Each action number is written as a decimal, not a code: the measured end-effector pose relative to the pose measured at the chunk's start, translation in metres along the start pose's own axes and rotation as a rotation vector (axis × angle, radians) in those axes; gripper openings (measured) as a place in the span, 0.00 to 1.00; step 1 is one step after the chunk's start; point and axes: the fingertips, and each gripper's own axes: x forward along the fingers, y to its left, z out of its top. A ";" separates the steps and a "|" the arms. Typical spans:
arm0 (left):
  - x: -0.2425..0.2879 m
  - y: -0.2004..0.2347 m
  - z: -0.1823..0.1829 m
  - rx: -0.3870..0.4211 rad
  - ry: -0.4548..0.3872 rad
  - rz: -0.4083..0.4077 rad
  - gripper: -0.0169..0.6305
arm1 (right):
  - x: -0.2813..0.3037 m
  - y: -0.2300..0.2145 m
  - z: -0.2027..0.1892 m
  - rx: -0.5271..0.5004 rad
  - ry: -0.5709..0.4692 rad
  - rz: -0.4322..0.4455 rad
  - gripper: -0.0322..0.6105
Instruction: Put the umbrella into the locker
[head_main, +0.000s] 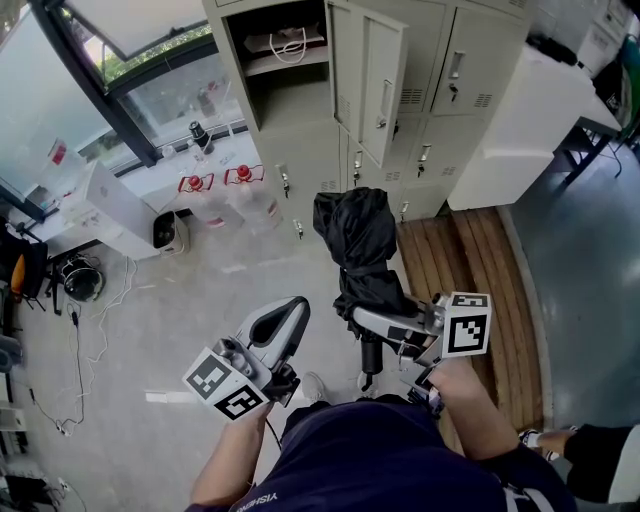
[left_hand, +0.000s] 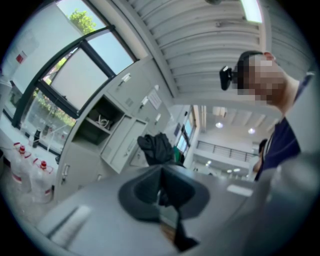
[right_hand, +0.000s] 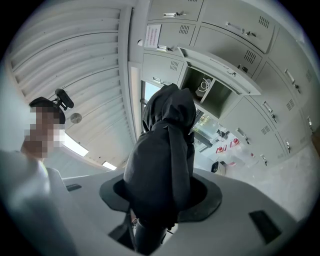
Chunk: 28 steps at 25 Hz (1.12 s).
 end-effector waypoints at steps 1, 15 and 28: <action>0.004 -0.001 -0.001 0.002 -0.001 0.003 0.03 | -0.003 -0.001 0.001 -0.002 0.004 0.001 0.37; 0.062 -0.006 -0.020 0.004 -0.024 0.062 0.03 | -0.048 -0.038 0.037 0.004 0.054 0.027 0.37; 0.068 0.056 -0.002 -0.004 -0.013 0.065 0.03 | -0.001 -0.069 0.064 0.005 0.052 0.020 0.37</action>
